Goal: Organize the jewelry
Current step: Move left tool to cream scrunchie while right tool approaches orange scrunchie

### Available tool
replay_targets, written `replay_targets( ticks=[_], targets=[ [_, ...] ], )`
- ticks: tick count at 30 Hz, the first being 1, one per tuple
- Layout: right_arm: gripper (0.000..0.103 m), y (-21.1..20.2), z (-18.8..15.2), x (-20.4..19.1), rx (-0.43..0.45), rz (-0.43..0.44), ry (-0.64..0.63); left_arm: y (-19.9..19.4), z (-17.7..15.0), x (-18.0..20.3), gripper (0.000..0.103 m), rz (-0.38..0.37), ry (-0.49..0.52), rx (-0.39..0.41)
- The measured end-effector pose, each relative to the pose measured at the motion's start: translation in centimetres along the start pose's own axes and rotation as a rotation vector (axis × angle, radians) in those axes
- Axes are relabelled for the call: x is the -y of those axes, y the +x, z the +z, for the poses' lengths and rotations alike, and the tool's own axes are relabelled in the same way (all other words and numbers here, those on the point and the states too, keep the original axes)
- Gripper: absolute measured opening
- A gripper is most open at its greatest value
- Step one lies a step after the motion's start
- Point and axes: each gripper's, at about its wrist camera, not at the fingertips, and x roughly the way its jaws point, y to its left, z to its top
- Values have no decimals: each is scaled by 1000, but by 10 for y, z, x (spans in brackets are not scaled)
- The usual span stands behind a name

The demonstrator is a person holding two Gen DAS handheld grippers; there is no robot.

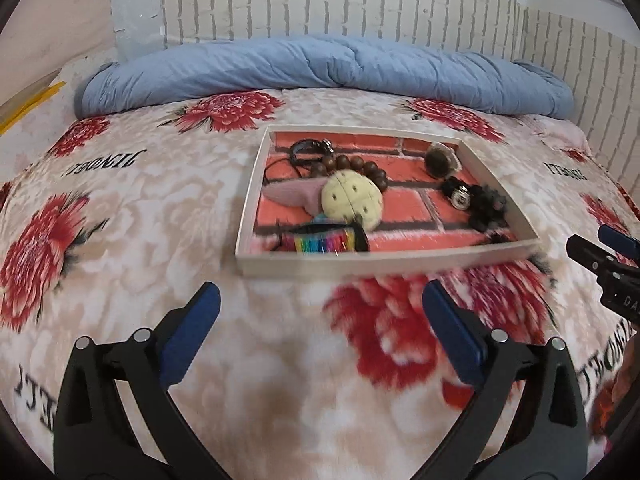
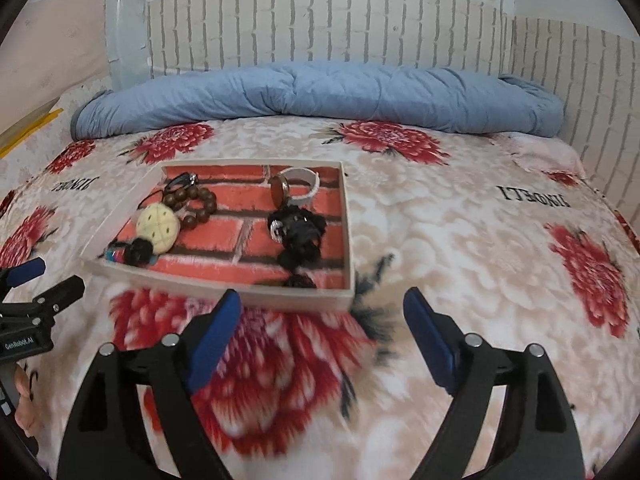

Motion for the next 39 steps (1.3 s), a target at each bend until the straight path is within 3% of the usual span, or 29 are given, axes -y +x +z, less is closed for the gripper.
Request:
replay_targets(
  ticks=[9, 17, 32, 35, 39],
  targets=[
    [88, -72, -49, 33, 4, -23, 6, -52, -61, 25, 98, -21, 22, -14],
    [88, -99, -93, 66, -20, -88, 30, -65, -95, 52, 98, -72, 41, -65],
    [87, -87, -153, 101, -122, -114, 108, -45, -117, 77, 97, -83, 71, -138],
    [86, -80, -155, 102, -140, -110, 112, -39, -117, 77, 94, -99, 67, -154],
    [76, -73, -157, 99, -159, -99, 110, -33, -118, 80, 85, -119, 78, -165]
  ],
)
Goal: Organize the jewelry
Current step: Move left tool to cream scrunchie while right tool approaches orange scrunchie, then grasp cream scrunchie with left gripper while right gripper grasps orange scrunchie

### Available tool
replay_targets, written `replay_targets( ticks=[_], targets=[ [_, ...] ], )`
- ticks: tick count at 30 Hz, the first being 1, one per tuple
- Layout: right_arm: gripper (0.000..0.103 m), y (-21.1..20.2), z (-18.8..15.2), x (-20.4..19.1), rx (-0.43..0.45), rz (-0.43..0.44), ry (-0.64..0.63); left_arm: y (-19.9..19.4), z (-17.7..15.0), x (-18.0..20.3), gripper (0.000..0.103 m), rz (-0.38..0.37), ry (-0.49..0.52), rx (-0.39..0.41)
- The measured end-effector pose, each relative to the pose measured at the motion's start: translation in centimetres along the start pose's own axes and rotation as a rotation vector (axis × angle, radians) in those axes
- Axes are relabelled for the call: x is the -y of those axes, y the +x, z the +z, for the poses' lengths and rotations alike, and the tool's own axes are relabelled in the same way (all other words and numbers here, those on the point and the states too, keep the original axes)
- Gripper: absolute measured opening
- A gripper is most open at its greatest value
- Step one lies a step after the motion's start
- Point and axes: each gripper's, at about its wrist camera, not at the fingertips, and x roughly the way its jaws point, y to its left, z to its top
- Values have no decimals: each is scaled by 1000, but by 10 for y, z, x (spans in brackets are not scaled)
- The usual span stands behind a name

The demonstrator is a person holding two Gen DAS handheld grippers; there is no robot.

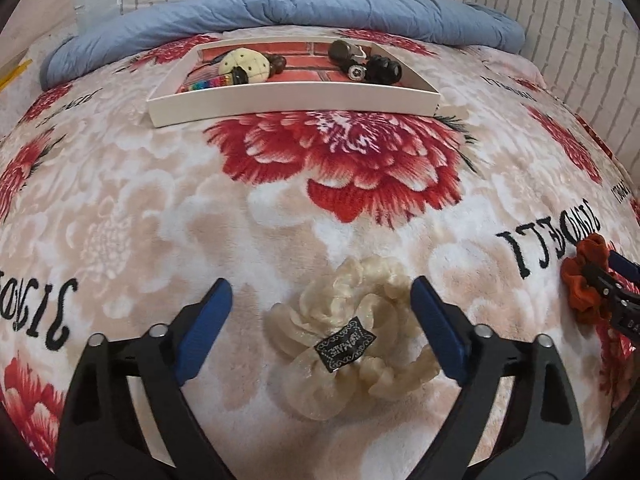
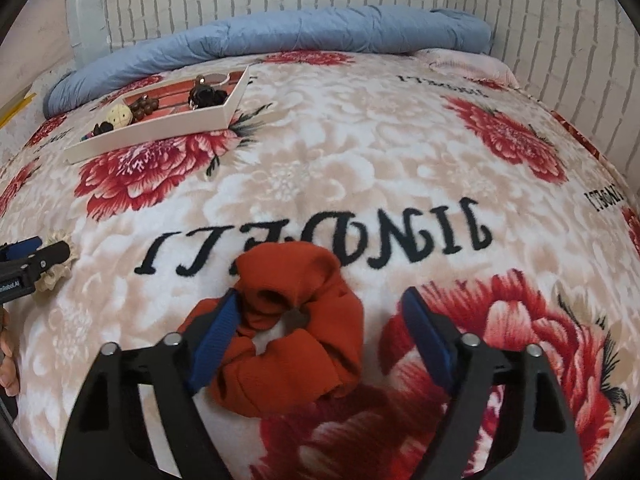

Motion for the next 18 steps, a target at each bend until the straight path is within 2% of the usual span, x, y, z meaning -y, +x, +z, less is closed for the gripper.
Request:
replay_targets(
  ticks=[1, 3, 8, 12, 14, 18],
  targets=[
    [74, 1, 0, -1, -2, 4, 1, 1, 0, 1, 81, 0, 7, 0],
    [62, 2, 0, -2, -9, 18, 5, 1, 0, 4, 77, 4, 16, 4],
    [42, 2, 1, -5, -3, 44, 14, -2, -1, 7, 47, -23, 32, 12],
    [30, 1, 4, -7, 4, 58, 16, -1, -1, 4, 37, -43, 21, 7],
    [27, 0, 6, -8, 11, 60, 16, -2, -1, 3, 27, -56, 17, 10],
    [25, -3, 12, -15, 27, 71, 6, -5, -1, 3, 18, -73, 16, 17]
  ],
)
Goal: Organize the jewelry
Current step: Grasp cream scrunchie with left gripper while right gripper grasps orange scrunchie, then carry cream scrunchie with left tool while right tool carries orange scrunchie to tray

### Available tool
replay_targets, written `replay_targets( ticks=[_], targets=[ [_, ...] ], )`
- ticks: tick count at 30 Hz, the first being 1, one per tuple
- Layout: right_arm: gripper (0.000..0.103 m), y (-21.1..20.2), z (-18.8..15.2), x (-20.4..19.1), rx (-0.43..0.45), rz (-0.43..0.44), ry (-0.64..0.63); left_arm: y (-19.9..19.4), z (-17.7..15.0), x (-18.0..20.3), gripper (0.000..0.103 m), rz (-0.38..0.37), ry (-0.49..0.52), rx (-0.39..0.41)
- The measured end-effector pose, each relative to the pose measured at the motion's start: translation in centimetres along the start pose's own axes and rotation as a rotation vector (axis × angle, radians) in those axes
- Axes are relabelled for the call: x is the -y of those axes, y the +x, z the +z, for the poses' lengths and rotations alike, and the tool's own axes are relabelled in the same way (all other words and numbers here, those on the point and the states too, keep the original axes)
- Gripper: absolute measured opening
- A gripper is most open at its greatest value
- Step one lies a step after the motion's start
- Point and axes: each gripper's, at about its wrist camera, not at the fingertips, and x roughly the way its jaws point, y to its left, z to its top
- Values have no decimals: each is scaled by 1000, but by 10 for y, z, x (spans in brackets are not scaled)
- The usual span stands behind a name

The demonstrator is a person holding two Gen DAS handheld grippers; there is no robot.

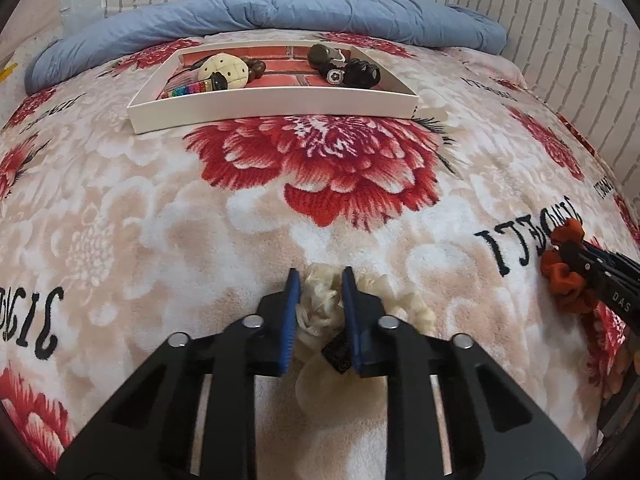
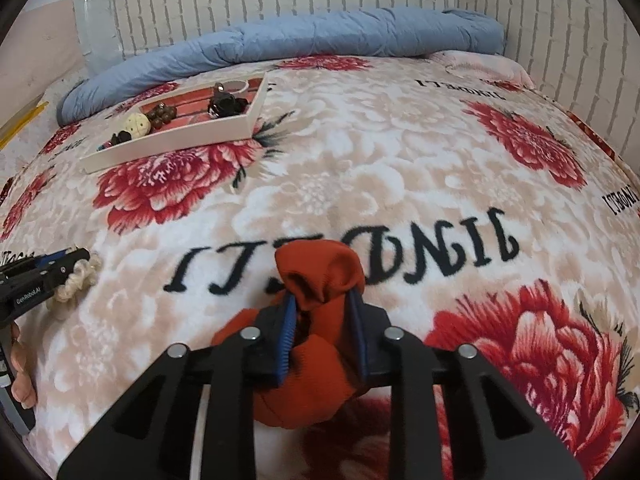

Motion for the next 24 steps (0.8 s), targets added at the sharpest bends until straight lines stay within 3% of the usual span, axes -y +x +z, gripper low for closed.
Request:
replay_targets(
  ticks=[14, 24],
  targets=[
    [25, 11, 31, -32, 40, 29, -36, -15, 16, -16, 14, -19, -25, 52],
    [25, 29, 94, -73, 125, 78, -63, -19, 85, -61, 14, 73, -41, 177]
  ],
)
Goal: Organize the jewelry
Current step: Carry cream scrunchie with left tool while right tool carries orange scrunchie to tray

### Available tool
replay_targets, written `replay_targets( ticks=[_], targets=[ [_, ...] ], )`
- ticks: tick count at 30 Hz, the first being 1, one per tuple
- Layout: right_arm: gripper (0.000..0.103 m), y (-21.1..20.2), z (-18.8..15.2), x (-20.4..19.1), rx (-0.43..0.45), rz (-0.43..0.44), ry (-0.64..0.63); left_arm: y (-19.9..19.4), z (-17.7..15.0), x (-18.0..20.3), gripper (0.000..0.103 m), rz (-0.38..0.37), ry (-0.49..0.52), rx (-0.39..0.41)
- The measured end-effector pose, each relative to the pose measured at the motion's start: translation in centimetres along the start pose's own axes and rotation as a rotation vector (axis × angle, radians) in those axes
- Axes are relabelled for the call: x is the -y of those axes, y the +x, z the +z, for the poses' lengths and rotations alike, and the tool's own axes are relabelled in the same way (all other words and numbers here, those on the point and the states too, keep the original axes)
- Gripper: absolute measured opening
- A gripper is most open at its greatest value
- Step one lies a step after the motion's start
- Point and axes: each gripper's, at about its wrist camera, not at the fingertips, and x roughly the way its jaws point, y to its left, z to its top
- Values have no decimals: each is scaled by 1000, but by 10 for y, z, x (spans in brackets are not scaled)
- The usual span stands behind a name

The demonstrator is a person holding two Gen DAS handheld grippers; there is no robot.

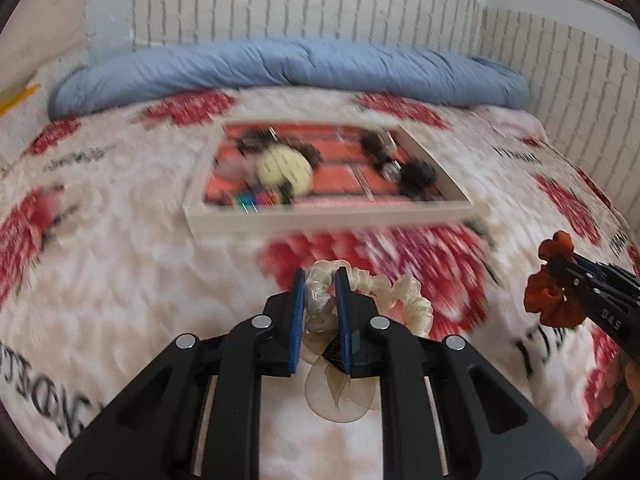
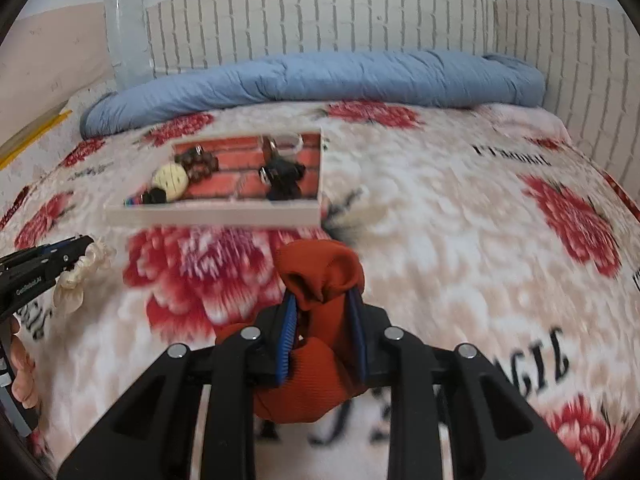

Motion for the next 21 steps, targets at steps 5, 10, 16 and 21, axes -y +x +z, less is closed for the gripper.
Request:
replay_targets(
  ticks=[5, 10, 16, 21],
  targets=[
    [25, 29, 38, -21, 49, 27, -3, 27, 38, -21, 14, 32, -23, 54],
    [25, 67, 76, -40, 82, 59, 0, 64, 72, -34, 14, 52, -35, 94],
    [25, 120, 107, -57, 91, 71, 10, 108, 102, -46, 14, 62, -46, 111],
    [25, 158, 119, -67, 80, 46, -9, 145, 117, -48, 14, 80, -22, 98]
  ],
)
